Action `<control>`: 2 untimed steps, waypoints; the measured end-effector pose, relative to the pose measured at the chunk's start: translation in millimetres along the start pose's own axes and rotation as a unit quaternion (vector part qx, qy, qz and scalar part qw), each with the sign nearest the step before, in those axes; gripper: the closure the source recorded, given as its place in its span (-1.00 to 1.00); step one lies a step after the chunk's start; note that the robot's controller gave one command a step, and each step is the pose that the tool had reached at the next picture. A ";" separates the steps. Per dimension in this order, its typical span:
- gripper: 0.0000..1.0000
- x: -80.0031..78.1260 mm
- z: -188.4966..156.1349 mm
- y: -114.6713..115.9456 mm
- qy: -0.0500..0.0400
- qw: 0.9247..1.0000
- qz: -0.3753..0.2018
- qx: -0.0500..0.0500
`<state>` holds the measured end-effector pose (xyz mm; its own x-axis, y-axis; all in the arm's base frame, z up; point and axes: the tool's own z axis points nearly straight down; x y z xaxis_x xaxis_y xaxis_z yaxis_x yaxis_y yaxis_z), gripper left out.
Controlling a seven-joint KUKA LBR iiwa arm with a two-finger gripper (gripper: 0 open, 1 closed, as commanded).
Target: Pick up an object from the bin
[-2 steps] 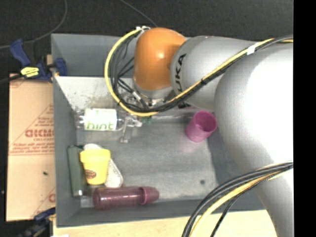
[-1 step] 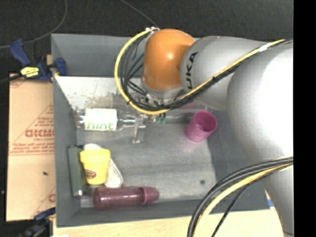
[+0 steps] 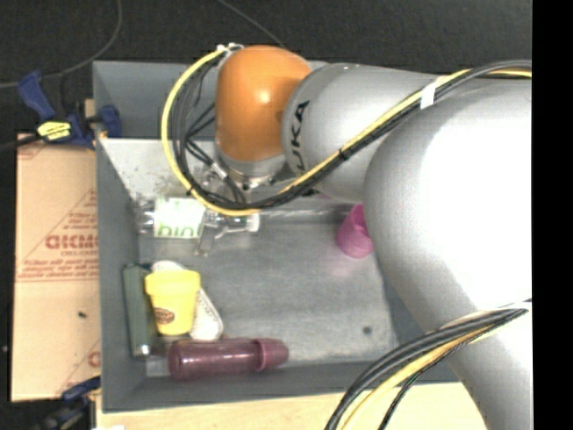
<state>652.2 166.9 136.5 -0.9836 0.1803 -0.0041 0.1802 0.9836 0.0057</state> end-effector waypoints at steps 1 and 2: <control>-1.00 2.5 65.8 11.1 -0.003 1.000 -0.026 0.002; 1.00 -2.1 65.5 10.8 -0.003 0.999 0.041 -0.002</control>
Offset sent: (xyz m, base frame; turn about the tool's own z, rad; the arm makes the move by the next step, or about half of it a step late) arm 0.0026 0.0121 -0.0665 0.0844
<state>656.5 177.5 71.1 -0.9654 0.2605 -0.0088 0.2604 0.9654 0.0096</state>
